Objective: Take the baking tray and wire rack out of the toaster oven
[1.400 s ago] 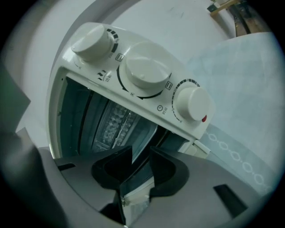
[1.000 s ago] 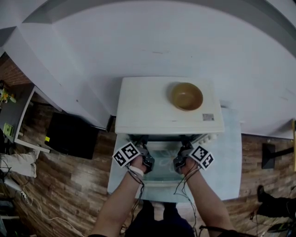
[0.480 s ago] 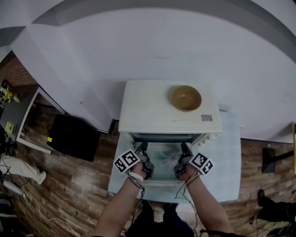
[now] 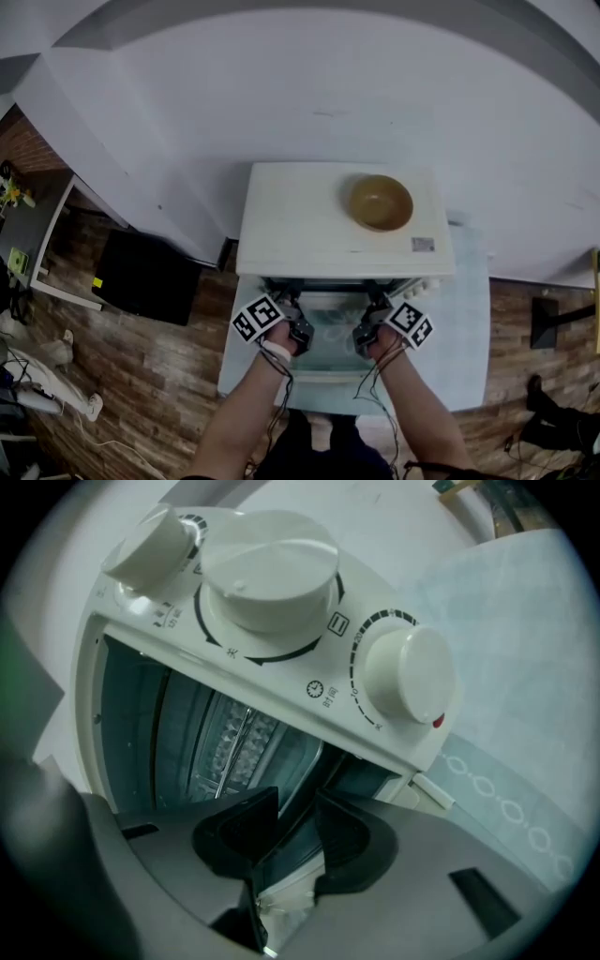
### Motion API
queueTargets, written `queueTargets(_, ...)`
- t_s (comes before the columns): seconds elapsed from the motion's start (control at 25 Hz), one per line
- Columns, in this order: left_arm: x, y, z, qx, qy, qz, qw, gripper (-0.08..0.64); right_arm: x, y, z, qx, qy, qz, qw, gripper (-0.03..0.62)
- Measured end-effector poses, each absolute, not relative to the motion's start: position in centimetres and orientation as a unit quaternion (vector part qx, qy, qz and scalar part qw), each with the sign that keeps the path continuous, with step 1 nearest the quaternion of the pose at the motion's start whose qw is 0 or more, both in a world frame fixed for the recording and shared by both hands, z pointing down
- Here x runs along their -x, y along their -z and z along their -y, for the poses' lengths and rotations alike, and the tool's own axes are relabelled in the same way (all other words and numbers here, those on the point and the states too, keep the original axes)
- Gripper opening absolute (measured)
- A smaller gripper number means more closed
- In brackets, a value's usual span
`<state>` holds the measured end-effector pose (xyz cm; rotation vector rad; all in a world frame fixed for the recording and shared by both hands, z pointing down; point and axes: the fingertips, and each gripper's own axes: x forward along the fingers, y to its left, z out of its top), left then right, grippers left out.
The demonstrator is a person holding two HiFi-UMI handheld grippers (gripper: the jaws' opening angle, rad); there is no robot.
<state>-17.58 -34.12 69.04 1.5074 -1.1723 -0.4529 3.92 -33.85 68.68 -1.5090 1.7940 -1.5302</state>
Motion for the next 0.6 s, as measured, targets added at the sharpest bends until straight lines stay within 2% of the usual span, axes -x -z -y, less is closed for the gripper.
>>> queueTargets(0.08,17.6,-69.1,34.4,-0.642,0.188,0.495,0.555,0.129,-3.9,-68.6,34.4,0.522,0.539,-0.636,0.183,0.113)
queueTargets(0.16,17.7,-68.9,34.5,-0.646,0.188,0.49,0.554,0.101,-3.7,-68.4,34.4,0.514,0.549,-0.63,0.193,0.066)
queueTargets(0.2,17.6,-68.9,34.3,-0.647,0.187,0.489,0.554,0.081,-3.7,-68.4,34.2,0.512,0.554,-0.625,0.197,0.061)
queueTargets(0.36,17.6,-68.8,32.8,-0.644,0.187,0.487,0.56,0.078,-3.7,-68.4,32.9,0.503,0.558,-0.629,0.2,0.057)
queueTargets(0.6,17.5,-69.0,28.8,-0.643,0.182,0.475,0.573,0.077,-3.7,-68.5,28.6,0.502,0.579,-0.62,0.167,0.058)
